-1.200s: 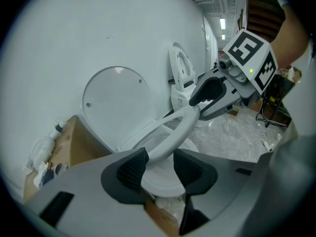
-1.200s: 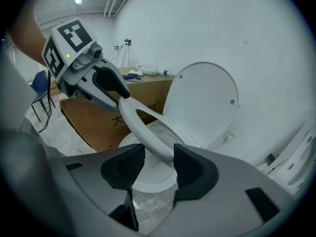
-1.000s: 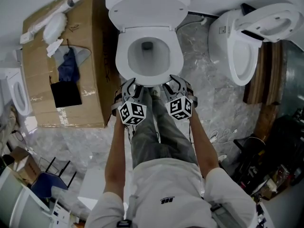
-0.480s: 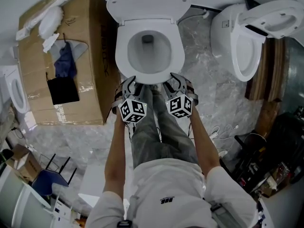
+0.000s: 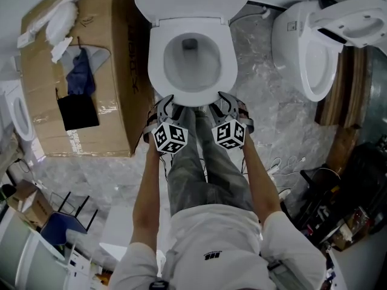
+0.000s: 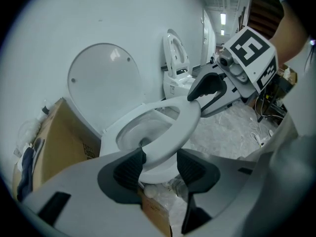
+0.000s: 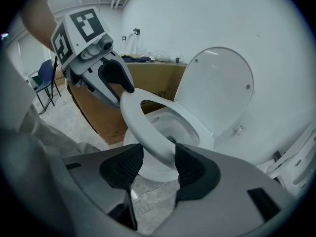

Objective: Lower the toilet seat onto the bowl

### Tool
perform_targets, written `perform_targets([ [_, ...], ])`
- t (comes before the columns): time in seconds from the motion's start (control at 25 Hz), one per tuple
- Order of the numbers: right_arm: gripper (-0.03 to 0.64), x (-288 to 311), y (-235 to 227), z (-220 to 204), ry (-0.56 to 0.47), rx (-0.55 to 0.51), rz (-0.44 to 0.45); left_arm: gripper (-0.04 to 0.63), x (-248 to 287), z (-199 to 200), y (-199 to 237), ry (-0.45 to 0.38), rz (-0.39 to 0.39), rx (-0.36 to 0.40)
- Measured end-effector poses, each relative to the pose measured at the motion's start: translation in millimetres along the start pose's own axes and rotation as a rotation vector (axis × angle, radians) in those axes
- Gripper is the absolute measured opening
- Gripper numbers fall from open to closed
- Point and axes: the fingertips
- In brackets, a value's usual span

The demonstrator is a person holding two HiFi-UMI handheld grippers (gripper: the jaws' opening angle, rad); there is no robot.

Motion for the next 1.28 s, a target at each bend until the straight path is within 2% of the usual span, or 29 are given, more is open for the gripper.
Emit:
perform_targets([
  [1.28, 0.222, 63, 47, -68, 0.079, -0.074, 0.039, 0.264, 70, -72, -35, 0.130, -0.027, 0.088],
])
Point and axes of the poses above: the fingertips, and each gripper's own axes: x forward along the fingers, y to its left, z out of its top, and after that the axes turned 2 degrees about -x, right-handed
